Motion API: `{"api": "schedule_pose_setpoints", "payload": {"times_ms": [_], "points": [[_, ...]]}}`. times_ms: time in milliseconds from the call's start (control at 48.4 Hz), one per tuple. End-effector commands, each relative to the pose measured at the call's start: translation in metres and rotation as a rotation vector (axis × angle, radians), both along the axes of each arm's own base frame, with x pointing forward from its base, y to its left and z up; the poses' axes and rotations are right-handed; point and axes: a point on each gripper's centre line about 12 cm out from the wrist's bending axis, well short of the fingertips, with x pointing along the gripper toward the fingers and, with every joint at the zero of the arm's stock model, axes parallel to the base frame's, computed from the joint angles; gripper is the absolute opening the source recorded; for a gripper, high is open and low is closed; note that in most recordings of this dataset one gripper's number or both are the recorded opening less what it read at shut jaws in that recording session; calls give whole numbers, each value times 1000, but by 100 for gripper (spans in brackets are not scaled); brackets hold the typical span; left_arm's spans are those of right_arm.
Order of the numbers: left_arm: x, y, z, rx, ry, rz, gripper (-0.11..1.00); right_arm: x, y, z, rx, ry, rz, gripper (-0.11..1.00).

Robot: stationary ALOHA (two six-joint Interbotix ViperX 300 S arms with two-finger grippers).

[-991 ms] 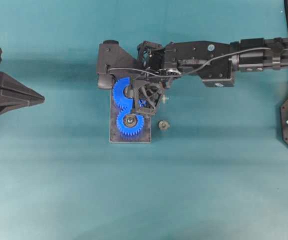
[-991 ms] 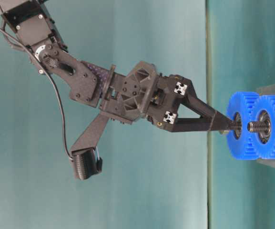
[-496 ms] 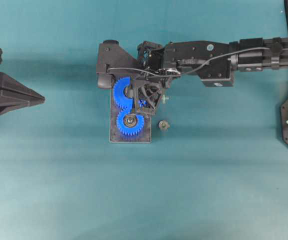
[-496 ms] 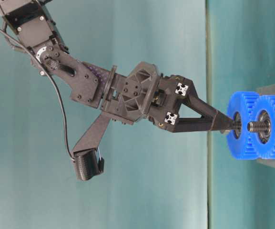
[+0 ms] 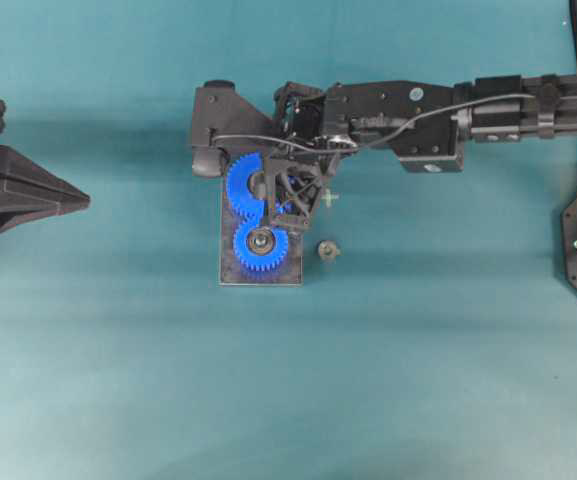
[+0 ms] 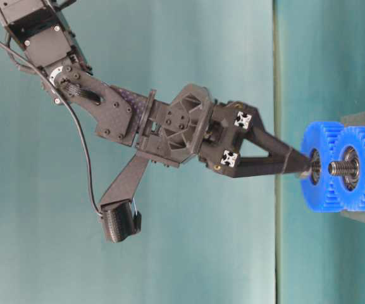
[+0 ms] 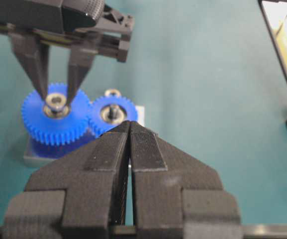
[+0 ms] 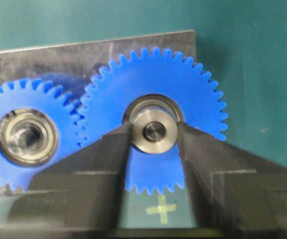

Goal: Insert the washer onto the shaft.
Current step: 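Lift the right gripper and move it to the lower silver washer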

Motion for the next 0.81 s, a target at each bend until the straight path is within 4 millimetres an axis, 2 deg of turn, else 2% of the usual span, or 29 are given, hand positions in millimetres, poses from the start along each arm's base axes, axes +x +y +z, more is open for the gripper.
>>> {"api": "schedule_pose_setpoints", "payload": {"times_ms": [0, 62, 206, 392, 516, 619, 785], "points": [[2, 0, 8, 2, -25, 1, 0, 5, -1, 19, -3, -54, -9, 72], [2, 0, 8, 2, -26, 1, 0, 4, -2, 21, -4, -58, -11, 79], [2, 0, 8, 4, -25, 1, 0, -1, 0, 34, -4, -65, -11, 78], [2, 0, 8, 5, -26, 0, 0, -27, 7, 54, -1, -39, 0, 78], [2, 0, 8, 4, -25, 0, 0, -48, 20, 63, -2, -51, 27, 77], [2, 0, 8, 5, -26, 0, 0, -65, 34, 57, -4, -49, 59, 77], [2, 0, 8, 7, -28, 0, 0, -87, 56, 25, -1, -40, 117, 77]]}}
